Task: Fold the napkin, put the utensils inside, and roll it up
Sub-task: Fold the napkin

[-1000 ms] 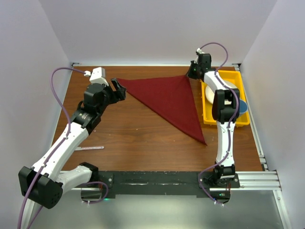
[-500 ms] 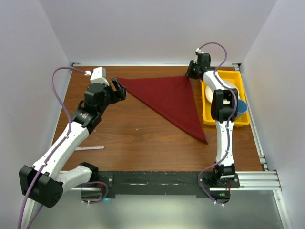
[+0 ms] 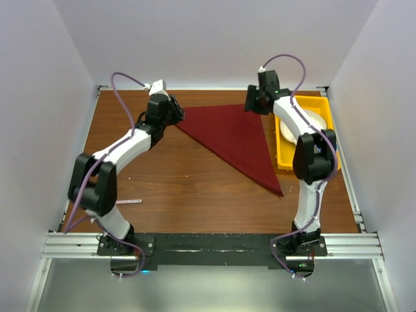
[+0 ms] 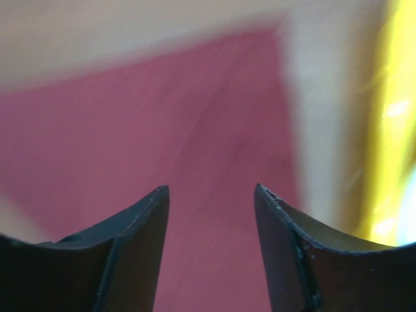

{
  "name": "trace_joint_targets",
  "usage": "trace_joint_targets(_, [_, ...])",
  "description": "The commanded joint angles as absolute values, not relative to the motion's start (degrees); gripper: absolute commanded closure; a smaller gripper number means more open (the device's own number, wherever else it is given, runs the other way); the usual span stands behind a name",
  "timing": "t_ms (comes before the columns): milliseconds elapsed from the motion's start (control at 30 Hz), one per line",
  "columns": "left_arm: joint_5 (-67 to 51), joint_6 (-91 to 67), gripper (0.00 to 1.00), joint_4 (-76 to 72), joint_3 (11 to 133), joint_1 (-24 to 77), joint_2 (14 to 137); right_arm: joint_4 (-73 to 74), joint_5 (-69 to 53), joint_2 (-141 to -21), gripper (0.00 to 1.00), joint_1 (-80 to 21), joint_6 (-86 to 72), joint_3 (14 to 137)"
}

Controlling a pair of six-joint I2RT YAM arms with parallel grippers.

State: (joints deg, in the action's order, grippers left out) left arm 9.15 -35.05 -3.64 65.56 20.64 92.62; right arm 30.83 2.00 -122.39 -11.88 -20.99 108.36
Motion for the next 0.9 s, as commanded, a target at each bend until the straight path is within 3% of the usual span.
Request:
trace_joint_targets(0, [6.6, -36.5, 0.67, -7.5, 75.4, 16.4, 102.8, 32.3, 3.7, -111.1, 0.44, -18.2, -25.1, 95.1])
trace_joint_targets(200, [4.7, -33.0, 0.79, -10.5, 82.0, 13.2, 113.9, 34.5, 4.1, -98.3, 0.48, -18.5, -21.8, 78.1])
trace_joint_targets(467, [5.0, -31.5, 0.79, -8.4, 91.0, 10.5, 124.8, 34.1, 7.0, -83.4, 0.54, -16.4, -28.5, 57.4])
trace_joint_targets(800, [5.0, -30.1, 0.79, -7.6, 92.6, 8.8, 128.8, 33.1, 10.5, -80.9, 0.57, -10.9, -33.7, 46.7])
trace_joint_targets(867, [4.8, -30.0, 0.79, -7.1, 92.5, 8.7, 129.3, 32.5, 9.9, -80.6, 0.66, -10.9, -34.3, 44.4])
